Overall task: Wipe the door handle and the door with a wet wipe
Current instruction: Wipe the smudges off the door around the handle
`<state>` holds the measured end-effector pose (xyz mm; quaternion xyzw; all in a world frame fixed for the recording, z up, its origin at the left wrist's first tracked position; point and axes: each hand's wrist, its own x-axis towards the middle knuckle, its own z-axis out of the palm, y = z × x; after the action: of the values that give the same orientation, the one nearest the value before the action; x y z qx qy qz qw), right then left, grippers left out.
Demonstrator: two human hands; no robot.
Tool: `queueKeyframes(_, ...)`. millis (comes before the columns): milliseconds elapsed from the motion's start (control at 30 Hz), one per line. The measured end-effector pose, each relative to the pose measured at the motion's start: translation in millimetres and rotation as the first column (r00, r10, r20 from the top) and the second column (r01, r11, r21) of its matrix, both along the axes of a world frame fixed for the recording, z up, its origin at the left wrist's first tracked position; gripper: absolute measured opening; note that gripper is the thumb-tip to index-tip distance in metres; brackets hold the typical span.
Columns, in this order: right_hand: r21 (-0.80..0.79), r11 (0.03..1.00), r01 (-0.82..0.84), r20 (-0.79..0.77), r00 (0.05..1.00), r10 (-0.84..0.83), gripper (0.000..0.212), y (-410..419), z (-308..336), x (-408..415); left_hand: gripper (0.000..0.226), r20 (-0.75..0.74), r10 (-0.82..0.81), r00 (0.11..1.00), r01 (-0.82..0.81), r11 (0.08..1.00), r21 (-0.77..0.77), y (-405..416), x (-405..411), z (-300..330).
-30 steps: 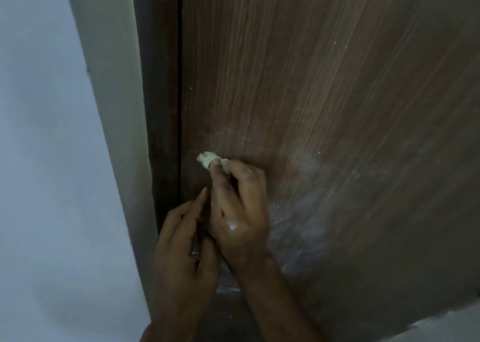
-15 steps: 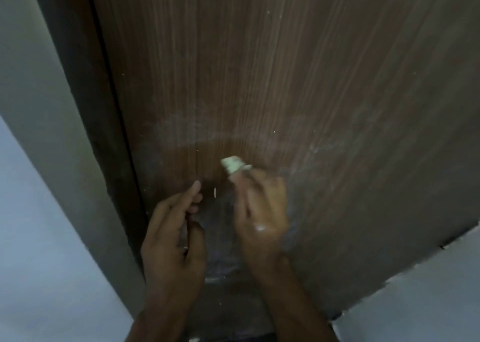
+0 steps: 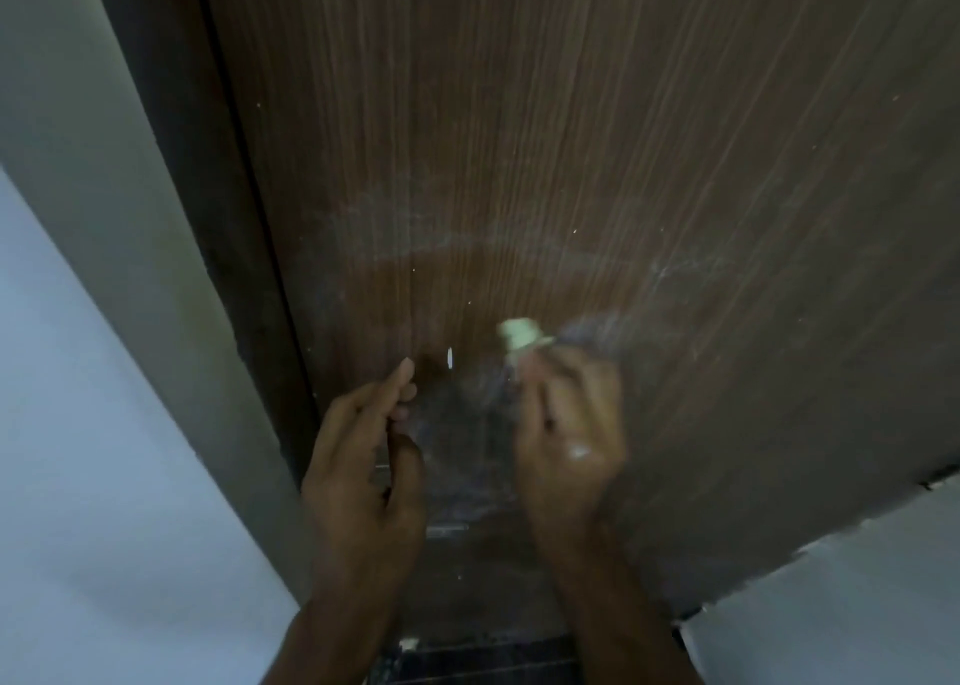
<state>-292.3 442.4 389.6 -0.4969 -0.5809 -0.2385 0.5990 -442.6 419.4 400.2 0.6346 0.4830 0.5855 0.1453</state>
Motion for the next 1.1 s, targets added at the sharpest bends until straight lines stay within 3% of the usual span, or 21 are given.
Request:
queueKeyframes(67,0.082,0.991,0.108,-0.198,0.976,-0.09,0.011,-2,16,17,0.048,-0.003,0.023,1.0,-0.023,1.0,-0.002,-1,-3,-3)
queueKeyframes(133,0.045,0.99,0.13,-0.25,0.961,-0.115,0.012,2,12,13,0.047,0.01,0.029,1.0,-0.029,1.0,-0.005,-1,-4,-4)
queueKeyframes(167,0.019,0.995,0.1,-0.194,0.976,-0.095,0.014,3,5,4,0.047,0.013,0.029,1.0,-0.029,1.0,-0.009,-2,-4,-5)
queueKeyframes(233,-0.078,0.997,-0.001,0.087,0.996,0.008,0.014,3,-18,-22,0.047,0.013,0.033,0.999,-0.032,0.999,-0.029,-2,-2,-6)
queueKeyframes(300,-0.264,0.959,-0.103,0.325,0.927,0.189,0.017,0,-39,-40,0.044,0.01,0.057,0.998,-0.056,0.997,-0.047,-2,-3,-10)
queueKeyframes(333,-0.337,0.933,-0.126,0.365,0.896,0.253,0.022,-1,-44,-41,0.042,0.009,0.072,0.997,-0.071,0.996,-0.055,-2,-5,-12)
queueKeyframes(400,-0.322,0.94,-0.11,0.32,0.922,0.218,0.025,-1,-37,-33,0.044,0.021,0.088,0.996,-0.086,0.993,-0.084,-3,-12,-17)
queueKeyframes(467,-0.132,0.989,-0.06,0.145,0.986,0.079,0.013,3,-24,-24,0.048,0.024,0.12,0.992,-0.117,0.986,-0.12,-6,-22,-23)
queueKeyframes(533,-0.021,0.999,-0.045,-0.005,0.999,0.045,0.007,7,-19,-24,0.052,-0.012,0.173,0.985,-0.173,0.972,-0.161,-8,-28,-31)
queueKeyframes(567,-0.024,0.999,-0.032,0.001,0.999,0.032,0.007,10,-24,-30,0.054,-0.022,0.194,0.981,-0.194,0.963,-0.188,-10,-29,-34)
queueKeyframes(633,-0.11,0.994,0.004,0.228,0.973,0.022,0.013,12,-44,-47,0.056,-0.034,0.21,0.977,-0.212,0.95,-0.229,-12,-30,-39)
queueKeyframes(700,-0.191,0.981,-0.027,0.515,0.848,0.124,0.023,10,-65,-58,0.056,-0.041,0.207,0.978,-0.21,0.946,-0.246,-14,-30,-41)
queueKeyframes(733,-0.227,0.973,-0.04,0.588,0.791,0.17,0.026,10,-70,-59,0.055,-0.042,0.203,0.978,-0.207,0.946,-0.251,-15,-31,-42)
queueKeyframes(800,-0.234,0.972,-0.022,0.599,0.784,0.162,0.025,10,-69,-53,0.055,-0.043,0.194,0.98,-0.198,0.946,-0.256,-16,-34,-41)
queueKeyframes(900,-0.101,0.992,0.07,0.366,0.93,-0.028,0.015,12,-59,-41,0.056,-0.04,0.188,0.981,-0.192,0.949,-0.252,-17,-37,-43)
queueKeyframes(967,-0.043,0.992,0.116,0.224,0.969,-0.103,0.011,16,-57,-42,0.055,-0.035,0.186,0.982,-0.189,0.948,-0.256,-18,-37,-43)
queueKeyframes(1033,-0.095,0.992,0.078,0.269,0.962,-0.049,0.015,16,-66,-52,0.055,-0.028,0.173,0.984,-0.175,0.95,-0.26,-18,-36,-43)
queueKeyframes(1100,-0.21,0.978,0.013,0.478,0.874,0.091,0.023,11,-84,-61,0.054,-0.024,0.159,0.987,-0.159,0.952,-0.26,-19,-33,-42)
